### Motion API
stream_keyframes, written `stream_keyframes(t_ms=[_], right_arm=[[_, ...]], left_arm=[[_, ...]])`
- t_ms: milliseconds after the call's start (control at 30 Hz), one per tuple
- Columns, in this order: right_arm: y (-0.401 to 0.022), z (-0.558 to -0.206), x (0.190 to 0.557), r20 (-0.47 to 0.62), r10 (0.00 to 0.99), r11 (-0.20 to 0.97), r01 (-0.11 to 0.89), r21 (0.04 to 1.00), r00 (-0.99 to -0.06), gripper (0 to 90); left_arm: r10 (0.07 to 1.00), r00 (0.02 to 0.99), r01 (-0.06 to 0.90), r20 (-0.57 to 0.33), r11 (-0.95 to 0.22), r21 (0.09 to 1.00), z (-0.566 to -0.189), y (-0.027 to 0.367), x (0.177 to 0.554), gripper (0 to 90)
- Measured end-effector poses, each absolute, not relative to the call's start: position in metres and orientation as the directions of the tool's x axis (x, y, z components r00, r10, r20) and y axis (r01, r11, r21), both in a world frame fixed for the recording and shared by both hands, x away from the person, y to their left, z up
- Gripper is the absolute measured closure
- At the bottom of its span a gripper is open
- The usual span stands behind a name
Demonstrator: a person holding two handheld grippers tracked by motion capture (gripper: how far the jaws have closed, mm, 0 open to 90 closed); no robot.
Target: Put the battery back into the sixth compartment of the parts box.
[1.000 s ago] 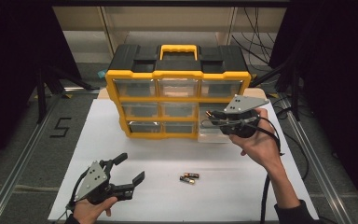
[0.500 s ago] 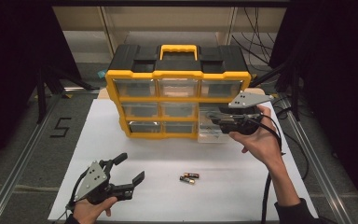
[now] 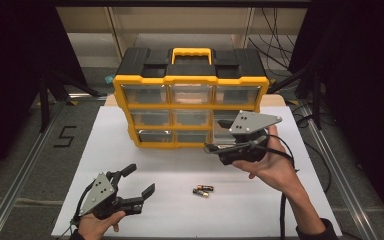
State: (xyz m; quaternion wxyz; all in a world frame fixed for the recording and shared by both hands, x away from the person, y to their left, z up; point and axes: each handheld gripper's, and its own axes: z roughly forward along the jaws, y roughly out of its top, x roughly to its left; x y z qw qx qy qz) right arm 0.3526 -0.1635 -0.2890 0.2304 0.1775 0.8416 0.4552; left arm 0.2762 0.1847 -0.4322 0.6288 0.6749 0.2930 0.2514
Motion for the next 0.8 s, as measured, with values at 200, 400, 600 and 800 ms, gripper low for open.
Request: stream_keyframes(t_ms=[200, 400, 600, 800], right_arm=[[-0.149, -0.301, 0.339, -0.229, 0.445, 0.558, 0.067, 0.827, -0.866, 27.5], [-0.139, -0.324, 0.334, -0.214, 0.404, 0.609, 0.087, 0.788, -0.889, 27.5], [-0.135, -0.341, 0.335, -0.204, 0.394, 0.647, 0.112, 0.754, -0.896, 27.5], [-0.134, -0.352, 0.335, -0.195, 0.386, 0.665, 0.126, 0.736, -0.902, 27.5]], left_arm=[[0.709, 0.705, 0.072, -0.017, -0.048, 0.996, -0.432, 0.185, 0.276, 15.6], [0.712, 0.701, 0.078, -0.027, -0.039, 0.996, -0.432, 0.185, 0.276, 15.6], [0.713, 0.701, 0.079, -0.028, -0.039, 0.996, -0.432, 0.185, 0.276, 15.6], [0.712, 0.701, 0.078, -0.027, -0.04, 0.996, -0.432, 0.185, 0.276, 15.5]])
